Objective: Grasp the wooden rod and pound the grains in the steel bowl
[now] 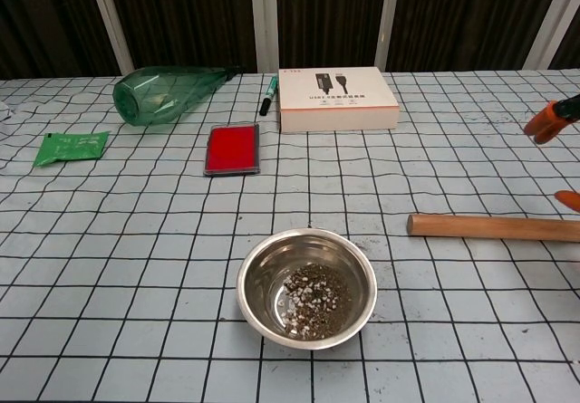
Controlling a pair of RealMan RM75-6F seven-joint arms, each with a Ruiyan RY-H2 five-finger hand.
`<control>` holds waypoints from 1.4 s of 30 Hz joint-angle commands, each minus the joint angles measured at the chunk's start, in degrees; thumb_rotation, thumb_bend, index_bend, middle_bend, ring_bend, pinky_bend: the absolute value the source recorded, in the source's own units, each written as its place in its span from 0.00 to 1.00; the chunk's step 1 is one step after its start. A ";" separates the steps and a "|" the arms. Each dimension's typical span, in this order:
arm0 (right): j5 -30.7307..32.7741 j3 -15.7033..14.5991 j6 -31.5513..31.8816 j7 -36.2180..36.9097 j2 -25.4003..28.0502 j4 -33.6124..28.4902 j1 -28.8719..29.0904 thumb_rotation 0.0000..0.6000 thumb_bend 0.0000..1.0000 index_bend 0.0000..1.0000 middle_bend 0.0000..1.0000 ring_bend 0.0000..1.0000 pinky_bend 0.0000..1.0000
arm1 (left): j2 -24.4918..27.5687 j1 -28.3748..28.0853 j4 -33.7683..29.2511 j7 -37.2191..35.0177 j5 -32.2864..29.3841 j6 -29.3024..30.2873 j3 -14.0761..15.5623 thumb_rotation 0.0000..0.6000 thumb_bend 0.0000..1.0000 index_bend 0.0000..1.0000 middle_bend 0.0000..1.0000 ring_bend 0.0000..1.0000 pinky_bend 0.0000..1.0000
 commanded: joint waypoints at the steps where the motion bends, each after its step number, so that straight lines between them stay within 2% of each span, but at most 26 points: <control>1: 1.30 0.52 -1.79 -2.31 -2.90 0.90 1.63 1.00 0.36 0.32 0.32 0.15 0.00 | 0.15 -0.05 -0.03 -0.39 -0.09 -0.23 -0.03 1.00 0.02 0.00 0.00 0.00 0.00; 10: 5.14 1.31 -4.98 -6.89 -7.82 3.20 4.15 1.00 0.35 0.32 0.33 0.16 0.00 | 0.45 -0.27 -0.10 -1.11 -0.12 -0.80 -0.04 1.00 0.02 0.00 0.00 0.00 0.00; 14: 7.15 1.92 -6.32 -8.89 -9.81 4.20 5.40 1.00 0.26 0.35 0.36 0.18 0.00 | 0.59 -0.37 -0.18 -1.33 -0.35 -1.16 -0.05 1.00 0.02 0.00 0.00 0.00 0.00; 16: 7.83 2.10 -6.85 -10.01 -10.64 4.77 6.01 1.00 0.24 0.36 0.37 0.19 0.00 | 0.65 -0.42 -0.22 -1.39 -0.39 -1.26 -0.07 1.00 0.02 0.00 0.00 0.00 0.00; 27: 11.39 3.37 -8.82 -11.75 -14.51 8.56 8.63 1.00 0.25 0.45 0.43 0.24 0.00 | 0.99 -0.75 -0.44 -2.00 -0.76 -2.26 -0.04 1.00 0.02 0.00 0.00 0.00 0.00; 42: 14.48 3.75 -10.14 -11.42 -16.83 11.26 10.59 1.00 0.25 0.46 0.44 0.24 0.00 | 1.31 -0.86 -0.70 -2.61 -1.08 -2.63 -0.08 1.00 0.02 0.00 0.00 0.00 0.00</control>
